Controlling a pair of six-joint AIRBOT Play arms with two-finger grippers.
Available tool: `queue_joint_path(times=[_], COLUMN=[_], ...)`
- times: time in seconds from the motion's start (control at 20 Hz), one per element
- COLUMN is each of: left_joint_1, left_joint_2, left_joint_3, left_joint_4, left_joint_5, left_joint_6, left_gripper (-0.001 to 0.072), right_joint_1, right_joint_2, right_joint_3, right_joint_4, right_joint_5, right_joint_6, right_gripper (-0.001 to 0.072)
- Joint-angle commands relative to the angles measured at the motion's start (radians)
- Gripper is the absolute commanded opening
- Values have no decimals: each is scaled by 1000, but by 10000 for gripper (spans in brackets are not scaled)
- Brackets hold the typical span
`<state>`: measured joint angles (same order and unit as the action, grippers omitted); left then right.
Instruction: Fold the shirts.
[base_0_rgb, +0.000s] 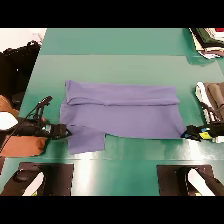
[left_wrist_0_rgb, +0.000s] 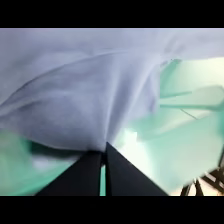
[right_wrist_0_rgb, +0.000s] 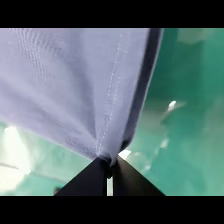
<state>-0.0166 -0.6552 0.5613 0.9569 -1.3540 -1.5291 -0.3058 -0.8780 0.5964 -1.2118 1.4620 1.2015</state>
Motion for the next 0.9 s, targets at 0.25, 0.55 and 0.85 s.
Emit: queue_joint_path(times=[0.25, 0.55, 0.85], left_joint_1=[0, 0, 0], left_joint_2=[112, -230, -569], left_joint_3=[132, 249, 434], left_joint_4=[12, 78, 75], left_joint_5=[-98, 308, 432], left_joint_6=[-50, 68, 65], left_gripper=[21, 23, 197], right_joint_1=[8, 210, 237], right_joint_2=[172, -222, -564], right_joint_3=[159, 410, 668], right_joint_4=[-62, -61, 160], right_joint_5=[82, -82, -180], right_joint_6=[74, 119, 118], right_gripper=[16, 16, 205])
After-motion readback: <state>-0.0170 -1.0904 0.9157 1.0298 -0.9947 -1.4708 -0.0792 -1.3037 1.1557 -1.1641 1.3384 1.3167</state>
